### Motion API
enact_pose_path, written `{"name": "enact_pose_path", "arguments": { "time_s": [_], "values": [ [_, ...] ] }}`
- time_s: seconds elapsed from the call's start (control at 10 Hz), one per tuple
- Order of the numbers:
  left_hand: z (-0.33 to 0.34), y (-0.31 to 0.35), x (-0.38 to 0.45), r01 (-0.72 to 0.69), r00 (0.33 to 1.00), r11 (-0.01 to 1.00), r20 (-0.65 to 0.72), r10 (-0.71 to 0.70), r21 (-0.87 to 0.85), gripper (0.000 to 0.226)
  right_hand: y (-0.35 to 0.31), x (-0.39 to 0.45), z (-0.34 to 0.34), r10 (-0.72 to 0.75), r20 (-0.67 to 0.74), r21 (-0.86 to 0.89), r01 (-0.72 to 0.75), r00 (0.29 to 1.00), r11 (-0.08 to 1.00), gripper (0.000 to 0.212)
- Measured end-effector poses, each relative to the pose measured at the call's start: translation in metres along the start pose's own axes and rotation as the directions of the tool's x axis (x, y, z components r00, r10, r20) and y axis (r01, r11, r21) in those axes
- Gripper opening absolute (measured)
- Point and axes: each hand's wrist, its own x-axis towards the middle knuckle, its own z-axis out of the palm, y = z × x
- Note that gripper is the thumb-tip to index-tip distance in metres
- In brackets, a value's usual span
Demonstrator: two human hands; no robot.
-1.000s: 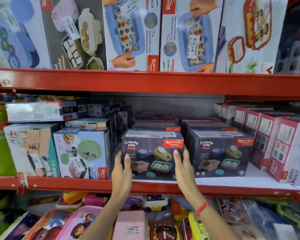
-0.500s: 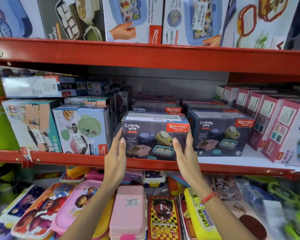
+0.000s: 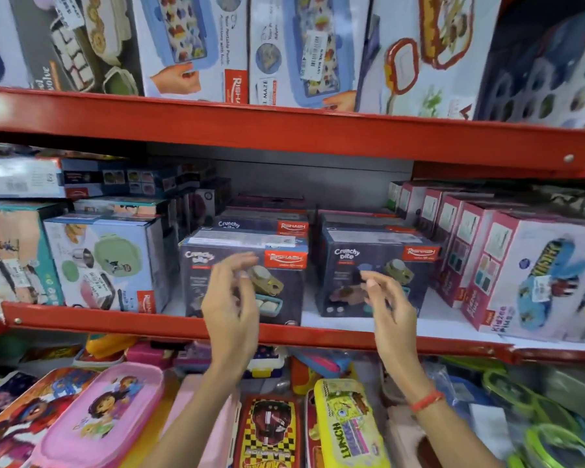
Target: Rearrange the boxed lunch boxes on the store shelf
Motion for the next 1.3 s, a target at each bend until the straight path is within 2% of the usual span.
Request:
{"name": "enact_pose_path", "arguments": {
  "time_s": [0.1, 0.2, 0.3, 0.4, 0.5, 0.6, 0.7, 0.8, 1.0, 1.1, 1.2, 1.3],
  "values": [
    [0.046, 0.012, -0.02, 0.095, 0.976, 0.995, 0.199, -0.085, -0.043, 0.022, 0.013, 0.01, -0.035, 0.022, -0.147, 0.018, -0.019, 0.989, 1.0, 0.014],
    [0.084, 0.019, -0.045, 0.192, 0.907, 0.981, 0.381, -0.179, 0.005, 0.031, 0.032, 0.024, -0.066, 0.114, -0.202, 0.015, -0.113, 0.973, 0.993, 0.033],
    [0.108, 0.025, -0.058, 0.338, 0.854, 0.941, 0.41, -0.32, 0.03, 0.061, 0.039, 0.04, -0.085, 0.234, -0.095, 0.009, -0.235, 0.968, 0.972, 0.067],
    [0.12, 0.027, -0.055, 0.422, 0.822, 0.906, 0.413, -0.391, 0.019, 0.069, 0.038, 0.057, -0.09, 0.313, 0.079, 0.008, -0.315, 0.946, 0.949, 0.092],
    [0.124, 0.019, -0.047, 0.476, 0.799, 0.879, 0.417, -0.433, 0.001, 0.073, 0.032, 0.066, -0.088, 0.323, 0.221, 0.075, -0.346, 0.92, 0.935, 0.087],
    [0.121, 0.009, -0.043, 0.545, 0.771, 0.837, 0.417, -0.481, -0.041, 0.089, 0.028, 0.06, -0.087, 0.286, 0.276, 0.131, -0.331, 0.918, 0.935, 0.074],
    [0.115, 0.011, -0.042, 0.55, 0.771, 0.835, 0.397, -0.498, -0.023, 0.099, 0.024, 0.047, -0.092, 0.317, 0.285, 0.135, -0.365, 0.905, 0.921, 0.073],
    [0.109, 0.019, -0.045, 0.546, 0.783, 0.837, 0.377, -0.494, -0.038, 0.098, 0.021, 0.033, -0.096, 0.334, 0.301, 0.094, -0.377, 0.893, 0.922, 0.083],
    [0.099, 0.022, -0.055, 0.535, 0.77, 0.844, 0.425, -0.475, -0.026, 0.094, 0.012, 0.021, -0.098, 0.318, 0.266, 0.054, -0.344, 0.91, 0.937, 0.08],
    [0.093, 0.023, -0.062, 0.512, 0.76, 0.859, 0.457, -0.463, 0.019, 0.087, 0.008, 0.017, -0.098, 0.31, 0.246, 0.021, -0.325, 0.919, 0.946, 0.066],
    [0.087, 0.03, -0.064, 0.483, 0.754, 0.873, 0.478, -0.451, 0.064, 0.078, 0.002, 0.015, -0.097, 0.329, 0.221, -0.013, -0.335, 0.918, 0.942, 0.068],
    [0.079, 0.04, -0.062, 0.441, 0.766, 0.89, 0.469, -0.44, 0.114, 0.071, -0.003, 0.014, -0.093, 0.321, 0.125, -0.101, -0.31, 0.939, 0.946, 0.079]
  ]
}}
